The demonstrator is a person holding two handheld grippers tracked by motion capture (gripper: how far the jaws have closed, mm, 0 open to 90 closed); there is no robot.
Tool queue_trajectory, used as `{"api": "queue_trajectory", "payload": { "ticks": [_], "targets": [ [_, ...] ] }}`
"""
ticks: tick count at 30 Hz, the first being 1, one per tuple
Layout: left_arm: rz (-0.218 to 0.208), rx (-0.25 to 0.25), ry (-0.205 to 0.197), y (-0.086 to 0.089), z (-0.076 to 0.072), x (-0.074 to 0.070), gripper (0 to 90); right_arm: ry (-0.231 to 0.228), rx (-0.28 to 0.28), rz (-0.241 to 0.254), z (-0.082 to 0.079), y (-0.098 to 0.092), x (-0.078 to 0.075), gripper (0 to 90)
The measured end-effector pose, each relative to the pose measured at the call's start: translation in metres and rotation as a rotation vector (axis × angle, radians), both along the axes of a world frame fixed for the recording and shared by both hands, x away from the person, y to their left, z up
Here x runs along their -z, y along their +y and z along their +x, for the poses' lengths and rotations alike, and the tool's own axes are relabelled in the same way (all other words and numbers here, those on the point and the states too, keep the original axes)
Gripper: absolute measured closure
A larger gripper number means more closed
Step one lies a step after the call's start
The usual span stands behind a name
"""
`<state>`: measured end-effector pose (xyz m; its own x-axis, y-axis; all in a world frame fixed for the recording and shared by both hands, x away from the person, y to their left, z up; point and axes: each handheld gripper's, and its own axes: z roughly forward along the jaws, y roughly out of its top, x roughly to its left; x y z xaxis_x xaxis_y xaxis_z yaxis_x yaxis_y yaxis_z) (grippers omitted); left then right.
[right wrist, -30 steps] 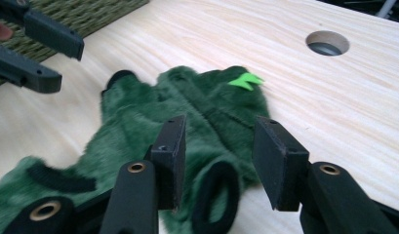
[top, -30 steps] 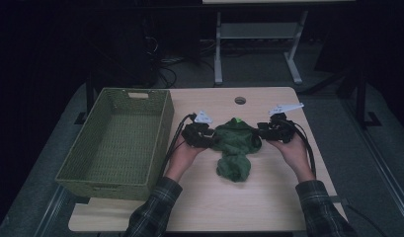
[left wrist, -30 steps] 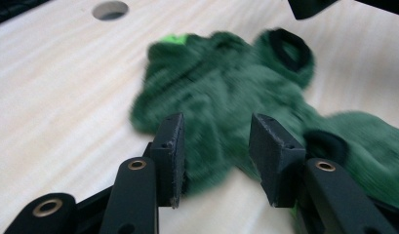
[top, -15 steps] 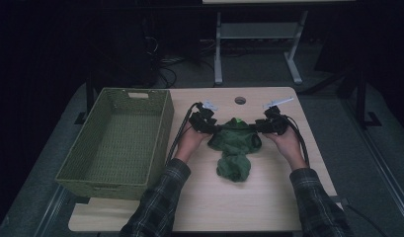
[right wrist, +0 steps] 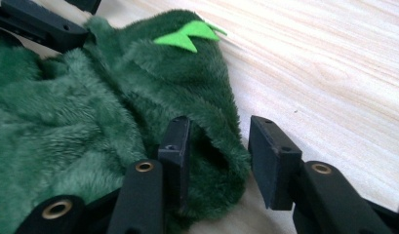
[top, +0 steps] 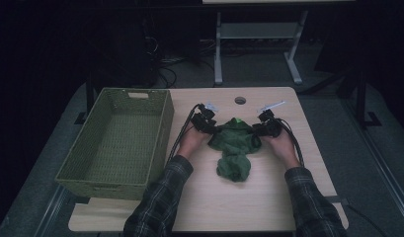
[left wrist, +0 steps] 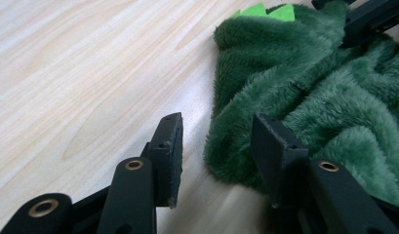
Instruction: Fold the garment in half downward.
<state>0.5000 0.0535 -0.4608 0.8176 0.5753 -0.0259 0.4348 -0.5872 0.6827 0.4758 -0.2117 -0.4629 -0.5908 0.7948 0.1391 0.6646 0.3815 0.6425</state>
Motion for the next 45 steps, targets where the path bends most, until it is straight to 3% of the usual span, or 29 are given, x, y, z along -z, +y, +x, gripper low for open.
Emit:
{"api": "queue_trajectory", "payload": {
  "ticks": [5, 11, 14, 20, 26, 32, 45],
  "targets": [
    [-0.001, 0.022, 0.006, -0.005, 0.002, 0.003, 60.2, 0.0, -0.005, -0.007, 0.001, 0.002, 0.003, 68.8],
    [0.017, 0.025, 0.03, -0.008, 0.004, 0.004, 77.7, 0.001, -0.004, -0.001, 0.001, 0.003, 0.003, 83.3],
    [0.015, 0.022, 0.043, -0.008, 0.004, 0.003, 86.8, 0.0, -0.001, 0.005, 0.001, 0.002, 0.003, 86.3],
    [-0.019, 0.013, 0.04, -0.006, 0.002, -0.005, 87.6, -0.005, 0.003, 0.03, -0.001, -0.001, -0.004, 86.9],
    [-0.069, 0.007, 0.008, -0.003, -0.003, -0.023, 87.5, -0.038, 0.0, 0.06, -0.005, -0.005, -0.019, 87.3],
    [-0.092, 0.021, -0.026, 0.002, -0.017, -0.041, 87.5, -0.063, -0.012, 0.108, -0.018, -0.009, -0.037, 87.4],
    [-0.156, 0.052, -0.086, 0.013, -0.052, -0.075, 87.5, -0.133, -0.076, 0.12, -0.048, -0.006, -0.073, 87.4]
  ]
}}
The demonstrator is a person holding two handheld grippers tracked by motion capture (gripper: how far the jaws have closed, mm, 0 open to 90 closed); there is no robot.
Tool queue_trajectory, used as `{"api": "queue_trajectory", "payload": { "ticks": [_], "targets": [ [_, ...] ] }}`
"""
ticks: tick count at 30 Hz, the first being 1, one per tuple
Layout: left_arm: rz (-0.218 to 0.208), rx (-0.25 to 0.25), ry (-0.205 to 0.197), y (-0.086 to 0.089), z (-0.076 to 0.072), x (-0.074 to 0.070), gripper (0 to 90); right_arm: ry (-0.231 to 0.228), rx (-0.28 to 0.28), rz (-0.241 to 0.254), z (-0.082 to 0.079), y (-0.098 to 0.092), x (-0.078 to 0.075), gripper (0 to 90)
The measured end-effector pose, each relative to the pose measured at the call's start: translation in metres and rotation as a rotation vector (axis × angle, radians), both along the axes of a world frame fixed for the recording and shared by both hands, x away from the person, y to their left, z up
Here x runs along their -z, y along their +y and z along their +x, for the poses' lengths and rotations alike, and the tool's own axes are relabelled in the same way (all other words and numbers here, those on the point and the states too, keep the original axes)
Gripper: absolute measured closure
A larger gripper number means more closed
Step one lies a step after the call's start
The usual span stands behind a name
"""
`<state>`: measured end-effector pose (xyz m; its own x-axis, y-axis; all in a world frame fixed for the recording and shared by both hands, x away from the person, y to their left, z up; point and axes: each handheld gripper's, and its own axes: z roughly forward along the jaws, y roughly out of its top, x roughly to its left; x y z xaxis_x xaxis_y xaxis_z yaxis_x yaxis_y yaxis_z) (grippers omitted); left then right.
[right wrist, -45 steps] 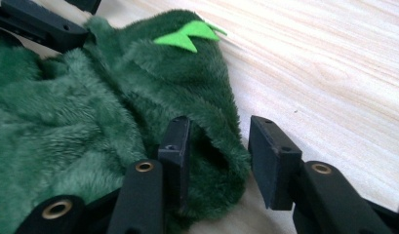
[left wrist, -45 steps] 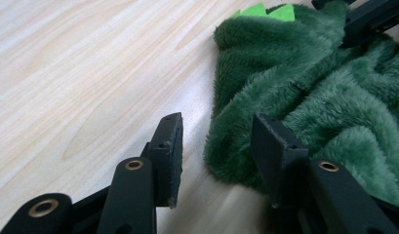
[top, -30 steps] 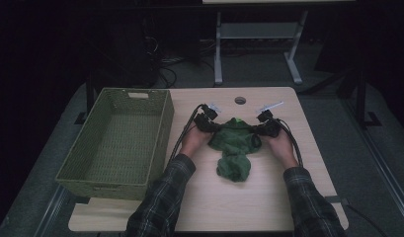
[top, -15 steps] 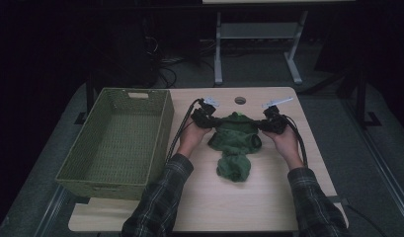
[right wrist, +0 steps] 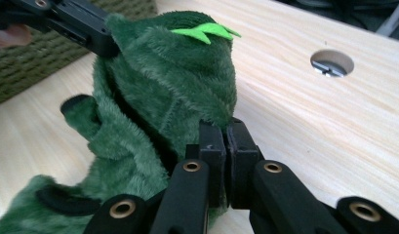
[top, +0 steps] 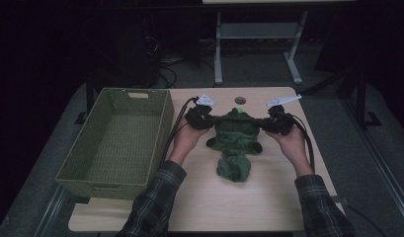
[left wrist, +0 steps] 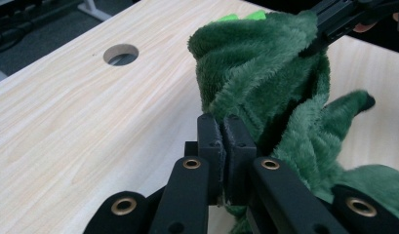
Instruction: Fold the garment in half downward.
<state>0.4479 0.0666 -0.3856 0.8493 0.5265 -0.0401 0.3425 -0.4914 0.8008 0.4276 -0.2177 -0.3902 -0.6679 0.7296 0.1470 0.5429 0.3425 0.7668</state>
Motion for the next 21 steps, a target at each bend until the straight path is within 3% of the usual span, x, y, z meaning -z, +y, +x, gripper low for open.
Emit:
{"api": "queue_trajectory", "payload": {
  "ticks": [9, 13, 21],
  "targets": [
    [-0.045, 0.01, 0.011, 0.007, -0.022, -0.007, 87.5, -0.021, -0.036, 0.026, -0.027, -0.001, -0.003, 87.4],
    [-0.048, 0.016, 0.013, 0.01, -0.035, -0.01, 87.5, -0.016, -0.052, 0.026, -0.038, -0.001, -0.005, 87.4],
    [-0.053, 0.052, 0.003, 0.016, -0.064, -0.01, 87.5, -0.057, -0.089, 0.033, -0.064, 0.0, -0.009, 87.4]
  ]
}}
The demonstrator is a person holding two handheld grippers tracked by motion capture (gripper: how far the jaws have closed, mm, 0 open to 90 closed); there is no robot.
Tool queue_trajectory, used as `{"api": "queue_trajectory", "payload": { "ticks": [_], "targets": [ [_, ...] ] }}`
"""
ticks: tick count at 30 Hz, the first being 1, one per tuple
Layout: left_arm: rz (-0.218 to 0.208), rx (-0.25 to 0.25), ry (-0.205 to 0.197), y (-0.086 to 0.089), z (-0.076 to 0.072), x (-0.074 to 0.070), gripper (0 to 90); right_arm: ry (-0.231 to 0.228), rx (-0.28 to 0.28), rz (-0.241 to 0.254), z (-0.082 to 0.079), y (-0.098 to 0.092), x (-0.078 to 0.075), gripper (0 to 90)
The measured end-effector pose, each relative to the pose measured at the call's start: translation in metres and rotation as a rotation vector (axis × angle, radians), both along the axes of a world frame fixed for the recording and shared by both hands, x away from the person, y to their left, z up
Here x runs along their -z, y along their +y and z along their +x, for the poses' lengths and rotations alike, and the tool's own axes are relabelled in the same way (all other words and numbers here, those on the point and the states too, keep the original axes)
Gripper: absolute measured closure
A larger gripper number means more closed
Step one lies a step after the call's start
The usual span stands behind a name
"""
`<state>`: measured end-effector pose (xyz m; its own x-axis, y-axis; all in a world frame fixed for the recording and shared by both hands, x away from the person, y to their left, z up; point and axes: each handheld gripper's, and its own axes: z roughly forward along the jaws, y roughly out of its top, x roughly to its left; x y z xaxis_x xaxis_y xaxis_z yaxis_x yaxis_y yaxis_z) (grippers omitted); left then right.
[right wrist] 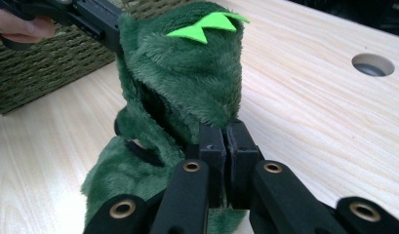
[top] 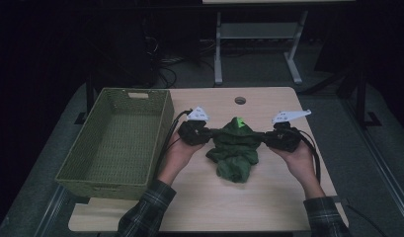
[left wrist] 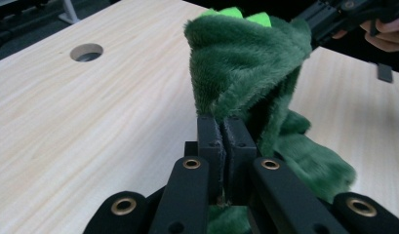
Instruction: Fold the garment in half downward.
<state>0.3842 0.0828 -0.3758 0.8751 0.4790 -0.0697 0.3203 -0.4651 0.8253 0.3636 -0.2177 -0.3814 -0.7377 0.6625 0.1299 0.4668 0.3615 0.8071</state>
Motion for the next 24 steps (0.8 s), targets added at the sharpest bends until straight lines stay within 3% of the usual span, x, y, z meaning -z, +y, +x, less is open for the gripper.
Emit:
{"api": "queue_trajectory", "payload": {
  "ticks": [7, 13, 24],
  "targets": [
    [0.009, 0.024, -0.016, 0.007, -0.022, 0.004, 87.4, 0.007, -0.023, 0.013, -0.022, 0.001, 0.006, 87.3],
    [-0.005, 0.031, -0.036, 0.011, -0.04, 0.014, 87.4, -0.019, -0.038, 0.015, -0.042, 0.004, 0.016, 87.2],
    [0.006, 0.053, 0.002, 0.012, -0.06, 0.042, 87.4, 0.01, -0.069, 0.011, -0.064, 0.007, 0.035, 86.5]
  ]
}}
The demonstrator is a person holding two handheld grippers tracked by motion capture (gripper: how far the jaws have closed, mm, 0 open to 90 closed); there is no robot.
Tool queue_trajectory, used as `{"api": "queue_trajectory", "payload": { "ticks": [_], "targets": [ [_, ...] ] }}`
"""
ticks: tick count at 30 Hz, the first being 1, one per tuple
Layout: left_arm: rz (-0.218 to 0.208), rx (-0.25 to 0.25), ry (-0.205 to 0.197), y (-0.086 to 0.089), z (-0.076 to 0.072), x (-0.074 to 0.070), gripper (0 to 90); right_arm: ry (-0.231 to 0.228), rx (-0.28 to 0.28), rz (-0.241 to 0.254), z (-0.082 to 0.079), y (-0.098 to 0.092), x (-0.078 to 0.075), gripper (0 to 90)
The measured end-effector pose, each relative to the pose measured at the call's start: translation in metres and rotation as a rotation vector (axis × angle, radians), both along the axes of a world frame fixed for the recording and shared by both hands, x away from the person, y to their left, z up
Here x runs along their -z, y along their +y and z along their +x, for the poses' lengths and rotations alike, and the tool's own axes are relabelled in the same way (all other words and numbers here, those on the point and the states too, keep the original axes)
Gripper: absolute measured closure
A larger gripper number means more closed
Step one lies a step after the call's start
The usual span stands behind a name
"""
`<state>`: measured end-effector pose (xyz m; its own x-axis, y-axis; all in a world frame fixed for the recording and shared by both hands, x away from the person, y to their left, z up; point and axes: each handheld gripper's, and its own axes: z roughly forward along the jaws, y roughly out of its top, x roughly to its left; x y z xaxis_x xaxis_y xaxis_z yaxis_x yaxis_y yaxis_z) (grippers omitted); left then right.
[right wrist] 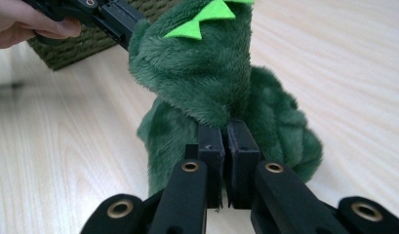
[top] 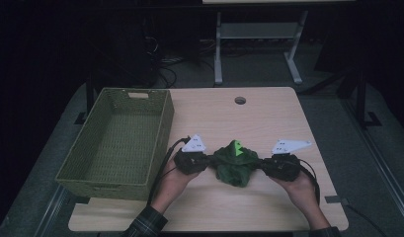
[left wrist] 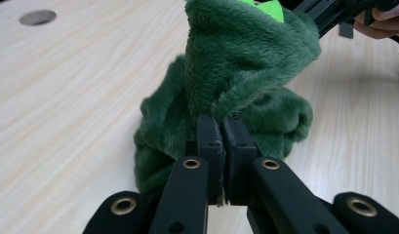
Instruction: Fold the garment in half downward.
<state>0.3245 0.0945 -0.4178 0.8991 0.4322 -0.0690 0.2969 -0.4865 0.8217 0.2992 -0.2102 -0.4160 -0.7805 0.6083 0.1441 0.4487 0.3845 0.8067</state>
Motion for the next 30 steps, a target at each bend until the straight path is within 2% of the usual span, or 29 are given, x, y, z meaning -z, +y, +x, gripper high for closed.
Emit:
{"api": "queue_trajectory", "payload": {
  "ticks": [9, 11, 15, 17, 25, 30],
  "targets": [
    [0.051, 0.032, 0.05, -0.003, -0.011, 0.03, 87.2, 0.053, -0.018, -0.017, -0.012, 0.005, 0.024, 82.6],
    [0.064, 0.035, 0.053, -0.004, -0.012, 0.035, 87.1, 0.074, -0.019, -0.026, -0.012, 0.005, 0.028, 81.7],
    [0.074, 0.046, 0.057, -0.008, -0.012, 0.043, 86.6, 0.082, -0.022, -0.037, -0.012, 0.007, 0.037, 80.5],
    [0.07, 0.045, 0.055, -0.008, -0.013, 0.043, 85.5, 0.101, -0.022, -0.041, -0.012, 0.009, 0.04, 78.2],
    [0.055, 0.044, 0.036, 0.0, -0.023, 0.031, 72.1, 0.064, -0.012, -0.001, -0.027, 0.0, 0.029, 60.1],
    [0.053, 0.049, 0.034, 0.009, -0.035, 0.026, 69.1, 0.056, -0.003, 0.019, -0.039, -0.01, 0.028, 59.1]
  ]
}}
